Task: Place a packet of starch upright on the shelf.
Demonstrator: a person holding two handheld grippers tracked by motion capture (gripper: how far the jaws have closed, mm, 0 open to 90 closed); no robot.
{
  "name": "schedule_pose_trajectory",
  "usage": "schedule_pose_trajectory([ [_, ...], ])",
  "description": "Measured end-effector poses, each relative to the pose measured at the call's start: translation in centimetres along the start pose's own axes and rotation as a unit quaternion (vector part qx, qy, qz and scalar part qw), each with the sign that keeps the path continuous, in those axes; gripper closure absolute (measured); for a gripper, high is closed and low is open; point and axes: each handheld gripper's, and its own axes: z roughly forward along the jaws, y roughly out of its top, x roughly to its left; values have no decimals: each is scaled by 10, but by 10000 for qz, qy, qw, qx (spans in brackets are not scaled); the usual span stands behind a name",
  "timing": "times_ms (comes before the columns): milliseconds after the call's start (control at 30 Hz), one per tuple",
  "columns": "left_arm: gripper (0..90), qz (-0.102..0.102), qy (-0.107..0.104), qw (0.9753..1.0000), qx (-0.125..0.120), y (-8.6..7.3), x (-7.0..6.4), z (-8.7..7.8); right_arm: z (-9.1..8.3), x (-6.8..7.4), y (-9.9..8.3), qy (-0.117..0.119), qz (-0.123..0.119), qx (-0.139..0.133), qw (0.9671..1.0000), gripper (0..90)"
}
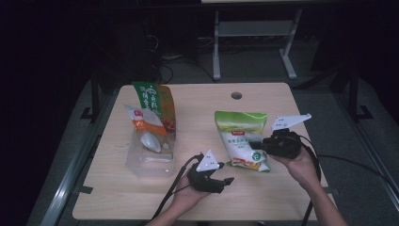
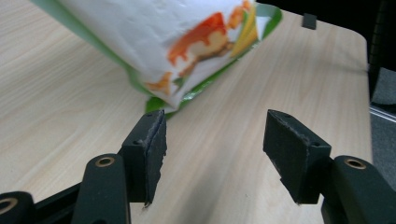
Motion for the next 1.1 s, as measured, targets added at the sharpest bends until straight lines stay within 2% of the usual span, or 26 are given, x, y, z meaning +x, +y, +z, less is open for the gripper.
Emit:
schedule_pose_trajectory([
  [200,373,-29,-29,10000,-51,-8,-4,-10,7,6,13,66,-53,-45,10000,880],
  [300,371,32,-41,10000,-14,-11,-6,-16,12,11,23,194,-130,-99,9997,879],
  [567,361,55,-97,9999,-77,-14,-12,-25,21,21,40,329,-286,-142,9990,879],
  [667,358,201,-109,9997,-34,-16,-14,-29,25,25,47,394,-334,-150,9986,879],
  [733,354,221,-115,9997,-25,-17,-16,-30,28,28,51,423,-354,-144,9984,879],
  [933,343,250,-159,9996,-16,-22,-19,-34,38,37,64,563,-460,-198,9972,880],
  [1100,334,196,-161,9997,-15,-26,-19,-39,47,49,81,687,-553,-208,9959,879],
])
